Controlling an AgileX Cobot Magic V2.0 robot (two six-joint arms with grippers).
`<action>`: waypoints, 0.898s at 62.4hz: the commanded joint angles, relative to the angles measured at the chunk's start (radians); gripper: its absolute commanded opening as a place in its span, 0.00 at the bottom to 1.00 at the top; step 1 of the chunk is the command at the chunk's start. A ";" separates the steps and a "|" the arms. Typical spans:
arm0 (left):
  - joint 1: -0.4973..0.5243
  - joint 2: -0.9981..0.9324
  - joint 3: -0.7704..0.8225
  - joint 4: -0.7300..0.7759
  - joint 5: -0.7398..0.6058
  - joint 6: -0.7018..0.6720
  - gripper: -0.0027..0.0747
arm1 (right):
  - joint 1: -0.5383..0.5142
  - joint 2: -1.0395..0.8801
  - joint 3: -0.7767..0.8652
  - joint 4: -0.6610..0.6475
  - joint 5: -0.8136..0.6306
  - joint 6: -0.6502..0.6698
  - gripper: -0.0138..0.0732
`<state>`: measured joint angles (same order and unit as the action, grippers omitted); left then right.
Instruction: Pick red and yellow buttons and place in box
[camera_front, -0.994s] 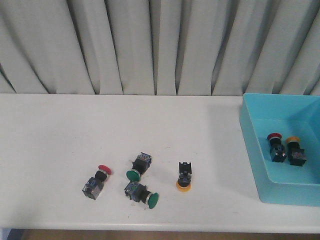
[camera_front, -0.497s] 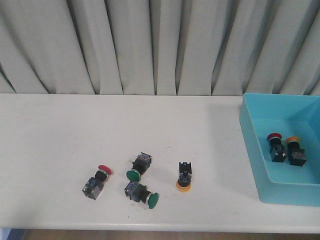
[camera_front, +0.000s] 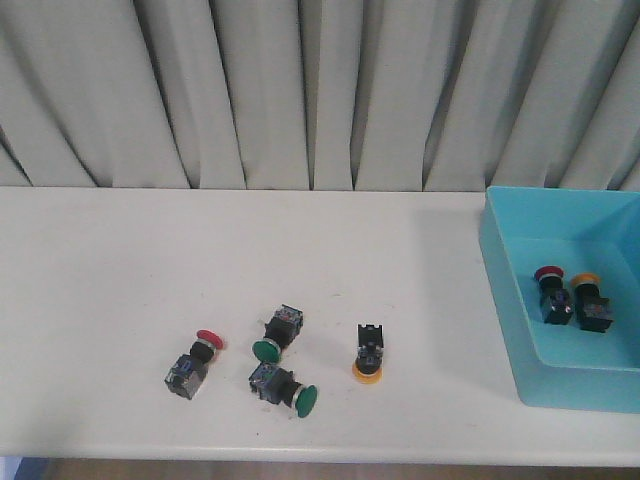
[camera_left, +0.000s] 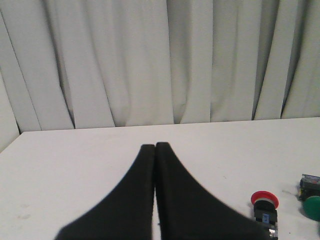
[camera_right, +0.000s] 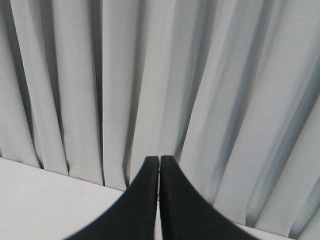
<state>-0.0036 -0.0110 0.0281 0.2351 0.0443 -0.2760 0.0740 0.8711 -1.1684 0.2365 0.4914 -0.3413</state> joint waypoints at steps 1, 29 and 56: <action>-0.005 -0.015 0.046 -0.005 -0.064 -0.002 0.03 | -0.001 -0.006 -0.030 0.008 -0.070 -0.001 0.15; -0.005 -0.015 0.046 -0.005 -0.064 -0.002 0.03 | -0.001 -0.082 0.176 -0.155 -0.226 0.129 0.15; -0.005 -0.015 0.046 -0.005 -0.064 -0.002 0.03 | -0.001 -0.561 0.870 -0.254 -0.357 0.259 0.15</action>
<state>-0.0036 -0.0110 0.0281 0.2351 0.0443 -0.2751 0.0740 0.3732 -0.3661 -0.0082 0.2261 -0.0867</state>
